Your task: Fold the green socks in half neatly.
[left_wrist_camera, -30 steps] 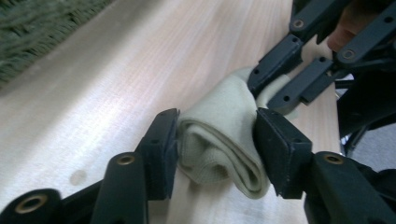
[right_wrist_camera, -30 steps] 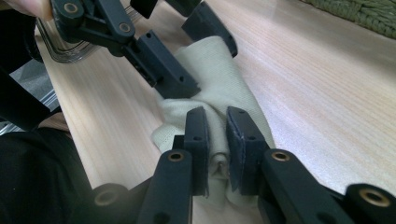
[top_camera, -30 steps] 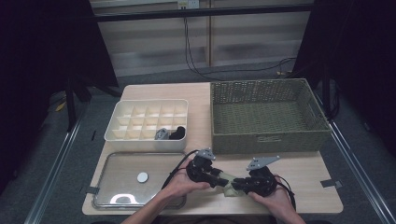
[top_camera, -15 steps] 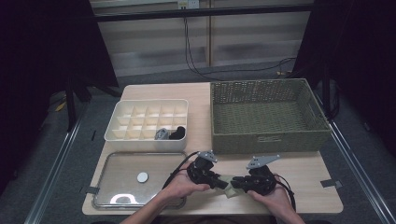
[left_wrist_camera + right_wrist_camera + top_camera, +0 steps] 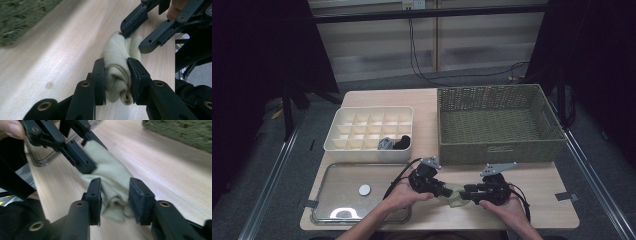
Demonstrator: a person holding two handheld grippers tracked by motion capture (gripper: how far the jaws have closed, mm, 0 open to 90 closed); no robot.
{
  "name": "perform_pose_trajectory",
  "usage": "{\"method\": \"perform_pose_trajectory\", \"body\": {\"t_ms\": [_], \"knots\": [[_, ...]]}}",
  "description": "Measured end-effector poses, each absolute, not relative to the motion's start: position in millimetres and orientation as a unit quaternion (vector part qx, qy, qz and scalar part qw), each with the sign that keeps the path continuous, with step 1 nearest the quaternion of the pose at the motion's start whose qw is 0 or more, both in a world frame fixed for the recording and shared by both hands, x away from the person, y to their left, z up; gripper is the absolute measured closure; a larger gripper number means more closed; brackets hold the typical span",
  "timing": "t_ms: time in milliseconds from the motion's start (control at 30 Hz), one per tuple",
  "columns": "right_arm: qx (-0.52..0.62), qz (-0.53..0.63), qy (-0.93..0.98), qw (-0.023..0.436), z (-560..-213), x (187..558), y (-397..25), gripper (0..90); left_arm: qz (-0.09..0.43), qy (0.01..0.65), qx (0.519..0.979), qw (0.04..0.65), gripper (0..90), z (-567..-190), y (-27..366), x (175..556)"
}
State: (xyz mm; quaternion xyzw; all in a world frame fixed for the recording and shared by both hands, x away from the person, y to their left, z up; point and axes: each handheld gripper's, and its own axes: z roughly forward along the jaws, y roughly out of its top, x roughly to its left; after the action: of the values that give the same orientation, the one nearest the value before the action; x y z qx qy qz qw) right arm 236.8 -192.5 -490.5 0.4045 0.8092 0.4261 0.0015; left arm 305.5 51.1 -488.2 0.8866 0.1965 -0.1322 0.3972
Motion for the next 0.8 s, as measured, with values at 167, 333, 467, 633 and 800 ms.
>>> {"method": "perform_pose_trajectory", "body": {"t_ms": [167,333,467,633,800], "knots": [[0.409,0.429,0.805,0.017,-488,234,-199,55.0,-0.121,0.206,0.888,0.392,69.3,-485,57,311],[0.420,0.436,0.796,0.030,-485,235,-204,39.6,-0.120,0.203,0.887,0.397,69.3,-478,61,309],[0.431,0.433,0.791,0.037,-484,235,-206,27.7,-0.118,0.210,0.884,0.400,69.2,-476,65,309],[0.446,0.423,0.787,0.054,-483,237,-210,20.0,-0.105,0.216,0.885,0.399,69.2,-467,70,304],[0.455,0.426,0.780,0.056,-481,238,-215,16.1,-0.104,0.225,0.884,0.397,69.2,-463,77,307]]}}
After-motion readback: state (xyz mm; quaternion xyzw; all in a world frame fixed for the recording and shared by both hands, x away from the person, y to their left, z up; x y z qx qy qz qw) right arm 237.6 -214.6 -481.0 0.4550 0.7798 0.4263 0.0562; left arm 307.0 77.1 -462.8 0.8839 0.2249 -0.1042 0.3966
